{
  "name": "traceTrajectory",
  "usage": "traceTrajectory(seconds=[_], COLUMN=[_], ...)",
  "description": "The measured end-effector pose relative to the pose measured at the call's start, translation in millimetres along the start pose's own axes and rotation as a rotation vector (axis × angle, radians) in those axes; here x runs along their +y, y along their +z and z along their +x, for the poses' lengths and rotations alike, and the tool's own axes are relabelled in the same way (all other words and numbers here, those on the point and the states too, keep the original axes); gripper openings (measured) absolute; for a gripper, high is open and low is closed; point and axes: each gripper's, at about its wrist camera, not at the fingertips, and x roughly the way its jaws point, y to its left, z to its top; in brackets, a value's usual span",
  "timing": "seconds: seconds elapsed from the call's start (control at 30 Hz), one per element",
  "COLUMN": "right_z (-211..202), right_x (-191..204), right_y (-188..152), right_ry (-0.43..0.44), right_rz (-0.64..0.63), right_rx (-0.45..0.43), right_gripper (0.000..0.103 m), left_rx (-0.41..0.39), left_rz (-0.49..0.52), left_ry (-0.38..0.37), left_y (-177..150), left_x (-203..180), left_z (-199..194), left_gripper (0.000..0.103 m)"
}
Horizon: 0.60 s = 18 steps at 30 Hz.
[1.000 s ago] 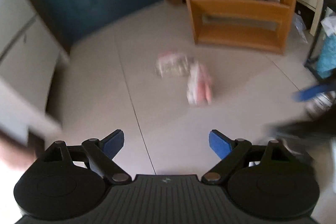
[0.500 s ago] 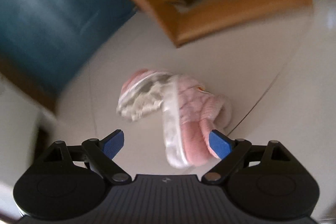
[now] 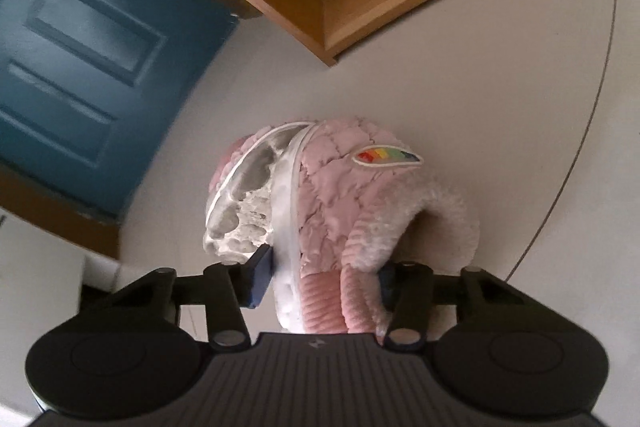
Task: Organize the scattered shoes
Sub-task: 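Close the left tool on the pink boot's collar and lift it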
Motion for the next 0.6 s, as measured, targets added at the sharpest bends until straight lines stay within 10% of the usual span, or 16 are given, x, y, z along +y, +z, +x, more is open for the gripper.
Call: traceTrajectory(seconds=[0.2,0.37,0.6], right_z=[-5,-8,-9], right_x=[-7,-7,9], right_y=[-2,-6,-13], right_ry=[0.036,0.075,0.137], right_rz=[0.046,0.073,0.083], right_rx=[0.005,0.010,0.018], right_gripper=[0.099,0.099,0.099], left_rx=[-0.154,-0.276,-0.180], left_rz=[0.336,0.684,1.311], left_ry=[-0.101,-0.335,-0.559], left_y=[-36,-81,-147], left_x=[43,85,58], left_z=[-34,-97,-152], left_gripper=[0.050,0.050,0.051])
